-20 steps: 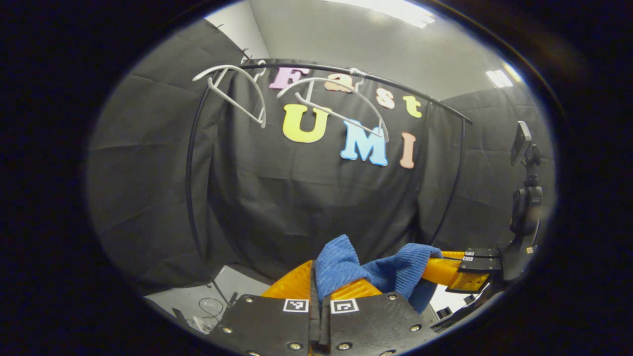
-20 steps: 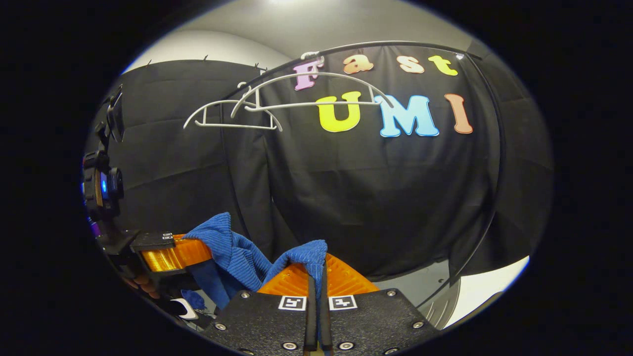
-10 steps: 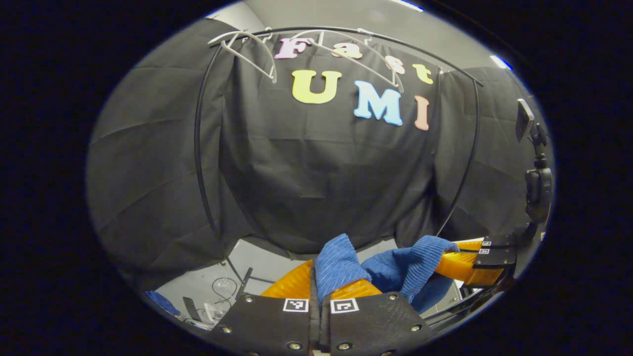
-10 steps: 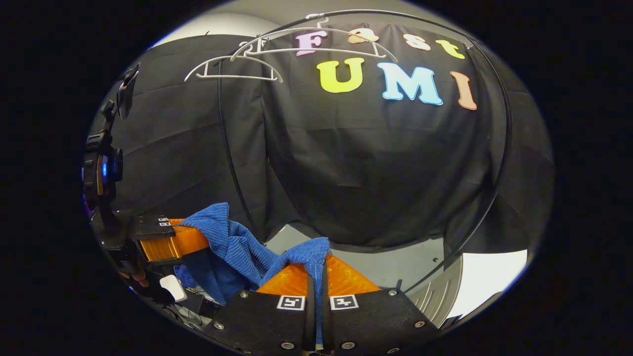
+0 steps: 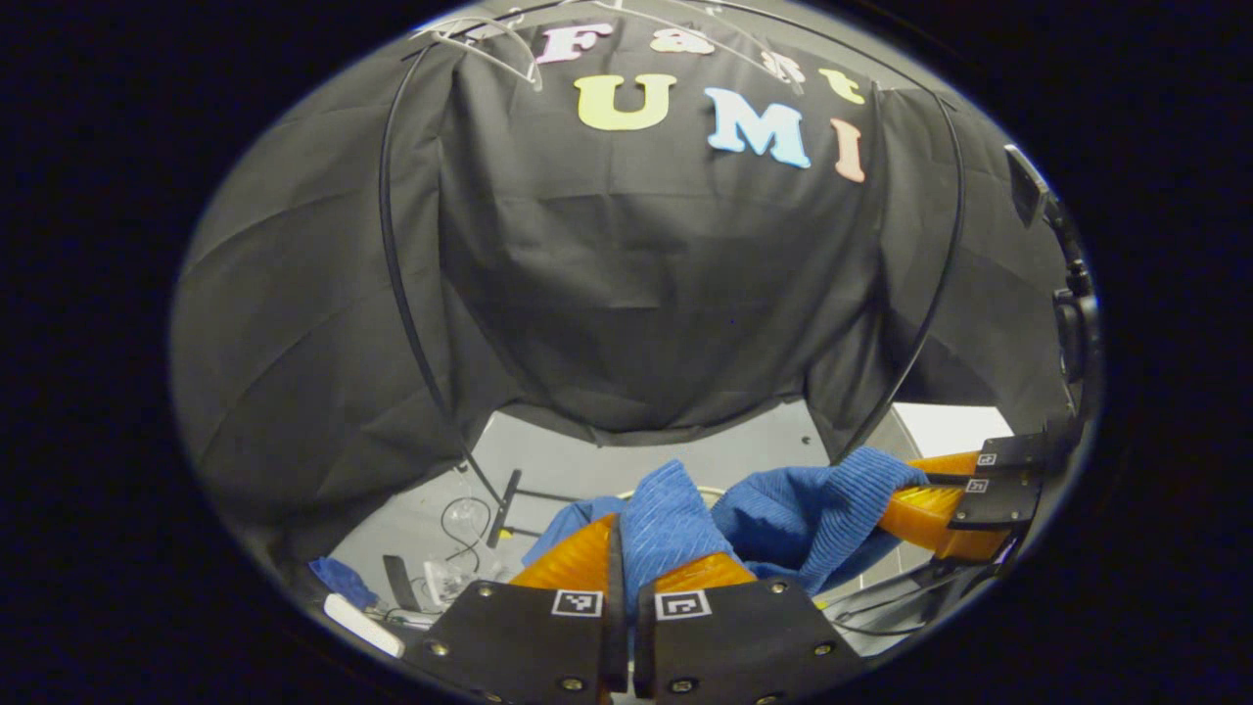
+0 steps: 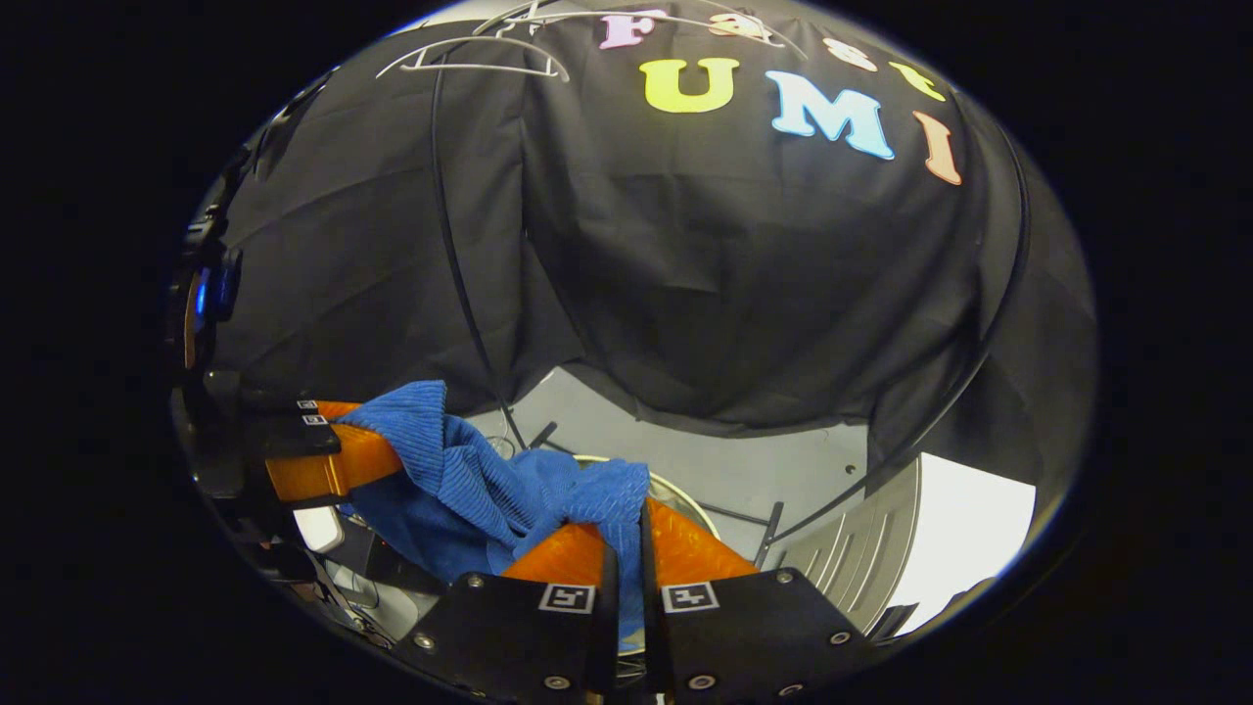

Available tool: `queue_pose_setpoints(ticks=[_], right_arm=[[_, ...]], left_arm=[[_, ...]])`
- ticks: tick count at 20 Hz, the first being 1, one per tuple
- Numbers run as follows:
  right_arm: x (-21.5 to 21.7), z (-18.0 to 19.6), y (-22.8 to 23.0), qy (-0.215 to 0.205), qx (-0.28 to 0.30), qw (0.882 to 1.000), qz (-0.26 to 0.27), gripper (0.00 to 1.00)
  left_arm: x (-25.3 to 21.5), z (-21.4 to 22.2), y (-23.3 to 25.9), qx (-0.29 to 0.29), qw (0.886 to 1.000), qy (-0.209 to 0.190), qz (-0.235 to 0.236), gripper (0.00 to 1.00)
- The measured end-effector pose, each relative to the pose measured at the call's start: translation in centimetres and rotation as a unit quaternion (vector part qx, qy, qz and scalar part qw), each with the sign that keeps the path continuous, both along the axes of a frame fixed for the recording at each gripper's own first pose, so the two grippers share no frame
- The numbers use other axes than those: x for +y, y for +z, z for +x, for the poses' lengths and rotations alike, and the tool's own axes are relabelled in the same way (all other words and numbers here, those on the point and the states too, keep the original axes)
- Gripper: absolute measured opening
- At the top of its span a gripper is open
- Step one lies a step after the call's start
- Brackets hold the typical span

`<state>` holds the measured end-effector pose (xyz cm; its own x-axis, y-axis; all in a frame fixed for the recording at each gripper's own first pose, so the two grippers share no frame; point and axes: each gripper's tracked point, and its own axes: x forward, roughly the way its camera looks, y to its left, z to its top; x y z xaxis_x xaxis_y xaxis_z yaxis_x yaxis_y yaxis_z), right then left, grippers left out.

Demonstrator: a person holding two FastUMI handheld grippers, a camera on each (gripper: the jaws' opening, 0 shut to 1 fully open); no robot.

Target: Grasp the clothes on the hanger with both hands and then place them into the laundry hamper below.

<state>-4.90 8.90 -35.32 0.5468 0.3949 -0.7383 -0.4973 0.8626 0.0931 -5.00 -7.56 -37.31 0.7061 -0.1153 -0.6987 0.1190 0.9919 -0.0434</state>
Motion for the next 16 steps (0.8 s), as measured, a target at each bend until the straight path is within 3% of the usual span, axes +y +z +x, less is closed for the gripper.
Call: queue_pose_setpoints(ticks=[2, 5, 6, 8, 9, 10, 11, 14, 15, 16], right_arm=[[-0.1, -1.2, -1.5, 0.013, 0.031, 0.999, -0.011, 0.16], [-0.8, -2.3, -2.7, 0.007, 0.044, 0.999, -0.018, 0.22], [-0.8, -2.1, -2.8, 0.003, 0.040, 0.999, -0.013, 0.29], [-0.8, -1.9, -2.1, -0.003, 0.036, 0.999, -0.006, 0.53], [-1.0, -1.8, -2.0, -0.007, 0.033, 0.999, -0.005, 0.69], [-1.0, -1.7, -1.8, -0.011, 0.030, 0.999, -0.005, 0.84], [-1.0, -1.7, -1.6, -0.013, 0.026, 1.000, -0.005, 0.96], [-1.0, -1.4, -0.5, -0.018, 0.009, 1.000, -0.002, 0.96], [-0.9, -1.3, -0.1, -0.020, 0.001, 1.000, -0.001, 0.96], [-0.9, -1.2, 0.5, -0.022, -0.007, 1.000, 0.001, 0.96]], left_arm=[[0.6, -0.7, -1.2, 0.018, 1.000, -0.002, 0.019, 0.13], [1.1, -1.4, -2.3, 0.027, 0.999, -0.001, 0.029, 0.48], [1.0, -1.5, -2.1, 0.021, 0.999, -0.001, 0.026, 0.65], [1.0, -1.5, -1.6, 0.016, 1.000, 0.001, 0.021, 0.99], [1.2, -1.3, -1.5, 0.015, 1.000, 0.003, 0.021, 0.93], [1.3, -1.4, -1.3, 0.013, 1.000, 0.004, 0.022, 0.99], [1.4, -1.2, -1.2, 0.011, 1.000, 0.005, 0.023, 0.93], [1.7, -0.9, -0.2, -0.001, 1.000, 0.005, 0.024, 0.93], [1.8, -0.7, 0.4, -0.008, 1.000, 0.005, 0.024, 0.99], [1.8, -0.7, 1.2, -0.015, 1.000, 0.004, 0.024, 0.93]])
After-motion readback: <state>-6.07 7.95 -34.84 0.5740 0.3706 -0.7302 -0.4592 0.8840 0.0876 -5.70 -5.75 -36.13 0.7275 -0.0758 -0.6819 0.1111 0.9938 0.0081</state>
